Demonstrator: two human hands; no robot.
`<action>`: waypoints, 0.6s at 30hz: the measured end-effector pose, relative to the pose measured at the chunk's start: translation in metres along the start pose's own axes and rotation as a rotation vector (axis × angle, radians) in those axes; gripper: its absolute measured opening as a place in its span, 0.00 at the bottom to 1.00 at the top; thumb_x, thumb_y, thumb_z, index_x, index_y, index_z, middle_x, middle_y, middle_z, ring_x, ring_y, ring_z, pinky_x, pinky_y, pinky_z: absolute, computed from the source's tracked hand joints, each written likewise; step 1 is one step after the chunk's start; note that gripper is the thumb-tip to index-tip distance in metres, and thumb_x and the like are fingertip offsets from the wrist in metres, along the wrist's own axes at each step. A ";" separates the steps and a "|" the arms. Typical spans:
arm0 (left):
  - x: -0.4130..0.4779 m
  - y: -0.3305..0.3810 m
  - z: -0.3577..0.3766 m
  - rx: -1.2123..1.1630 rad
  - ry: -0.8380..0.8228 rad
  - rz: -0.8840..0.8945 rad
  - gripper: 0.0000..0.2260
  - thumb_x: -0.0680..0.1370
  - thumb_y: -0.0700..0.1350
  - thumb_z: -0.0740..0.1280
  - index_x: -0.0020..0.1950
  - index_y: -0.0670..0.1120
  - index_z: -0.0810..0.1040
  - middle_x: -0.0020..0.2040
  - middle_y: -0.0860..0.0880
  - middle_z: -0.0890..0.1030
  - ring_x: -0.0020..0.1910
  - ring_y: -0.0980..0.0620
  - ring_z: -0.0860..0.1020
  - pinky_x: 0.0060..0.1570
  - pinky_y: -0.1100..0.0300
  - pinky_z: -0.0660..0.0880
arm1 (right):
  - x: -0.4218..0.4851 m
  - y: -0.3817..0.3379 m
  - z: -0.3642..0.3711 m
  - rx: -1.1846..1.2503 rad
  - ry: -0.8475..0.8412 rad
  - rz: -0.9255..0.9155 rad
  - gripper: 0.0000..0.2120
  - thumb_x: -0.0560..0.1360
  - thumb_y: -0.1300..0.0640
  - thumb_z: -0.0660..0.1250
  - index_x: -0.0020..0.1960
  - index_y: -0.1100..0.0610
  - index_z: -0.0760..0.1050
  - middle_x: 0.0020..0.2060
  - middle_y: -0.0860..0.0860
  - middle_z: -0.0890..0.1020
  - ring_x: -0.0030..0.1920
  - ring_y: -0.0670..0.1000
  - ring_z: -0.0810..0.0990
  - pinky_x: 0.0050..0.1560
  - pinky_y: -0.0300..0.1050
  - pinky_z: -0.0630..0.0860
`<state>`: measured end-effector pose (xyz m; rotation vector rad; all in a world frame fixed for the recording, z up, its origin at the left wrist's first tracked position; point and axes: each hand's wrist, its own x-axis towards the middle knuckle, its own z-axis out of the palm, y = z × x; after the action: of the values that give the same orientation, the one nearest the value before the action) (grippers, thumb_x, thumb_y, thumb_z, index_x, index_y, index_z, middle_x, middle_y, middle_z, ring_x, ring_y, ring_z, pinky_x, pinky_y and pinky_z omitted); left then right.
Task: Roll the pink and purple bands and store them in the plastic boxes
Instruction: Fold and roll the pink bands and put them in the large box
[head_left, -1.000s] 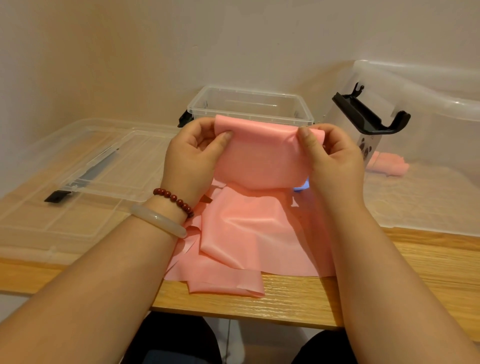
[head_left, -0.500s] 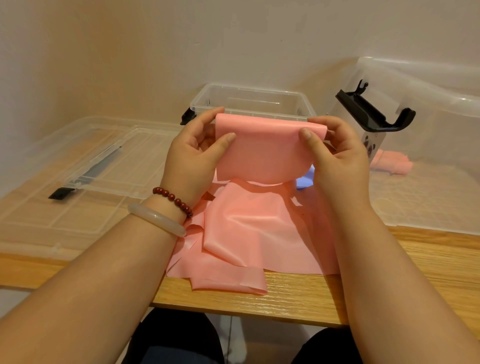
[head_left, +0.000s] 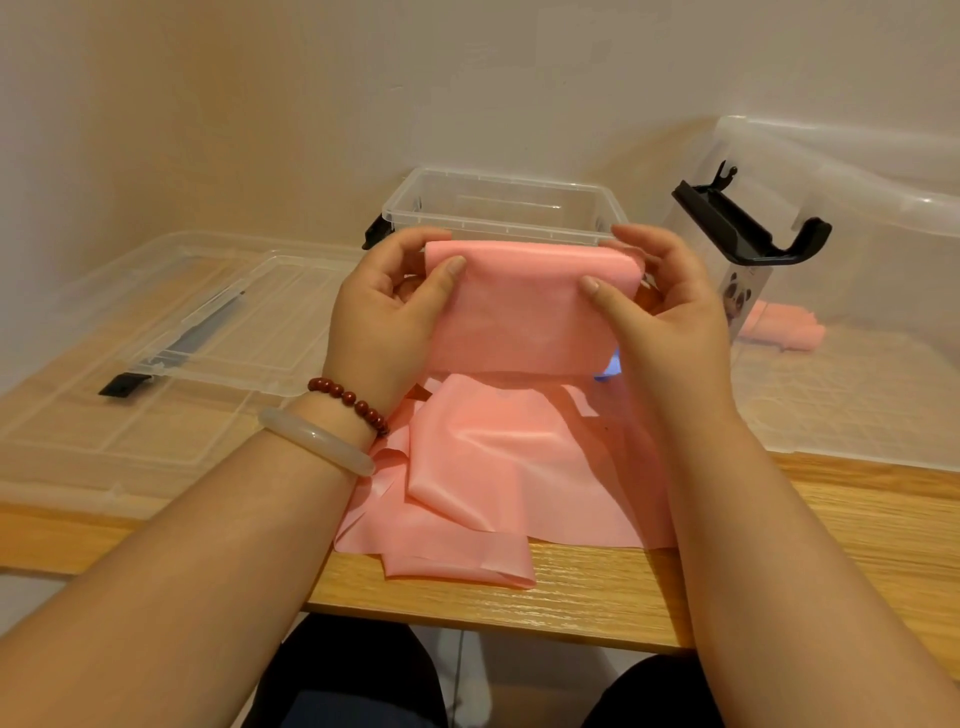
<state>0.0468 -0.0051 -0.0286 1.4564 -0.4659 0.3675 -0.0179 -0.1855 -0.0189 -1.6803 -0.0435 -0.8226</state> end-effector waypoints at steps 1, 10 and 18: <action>0.000 0.000 0.000 0.004 0.004 -0.008 0.07 0.78 0.41 0.68 0.53 0.52 0.78 0.47 0.56 0.81 0.41 0.63 0.78 0.38 0.66 0.74 | 0.000 0.000 0.001 -0.014 0.021 0.010 0.15 0.74 0.62 0.72 0.58 0.49 0.77 0.52 0.47 0.81 0.45 0.41 0.80 0.46 0.37 0.76; -0.003 0.004 0.000 0.011 -0.033 -0.010 0.14 0.76 0.39 0.71 0.57 0.54 0.77 0.48 0.55 0.80 0.41 0.65 0.79 0.41 0.69 0.76 | 0.003 0.004 0.000 -0.070 0.105 0.063 0.05 0.77 0.54 0.70 0.50 0.46 0.77 0.40 0.47 0.80 0.39 0.43 0.77 0.39 0.38 0.73; -0.001 0.001 -0.002 0.082 0.012 -0.004 0.05 0.77 0.44 0.70 0.51 0.54 0.79 0.46 0.57 0.82 0.42 0.64 0.78 0.39 0.66 0.75 | 0.001 0.002 -0.001 -0.027 -0.020 0.033 0.15 0.74 0.59 0.73 0.56 0.45 0.77 0.53 0.45 0.80 0.46 0.40 0.79 0.45 0.35 0.77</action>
<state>0.0456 -0.0029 -0.0287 1.5335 -0.4426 0.3962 -0.0169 -0.1874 -0.0201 -1.7105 -0.0187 -0.7847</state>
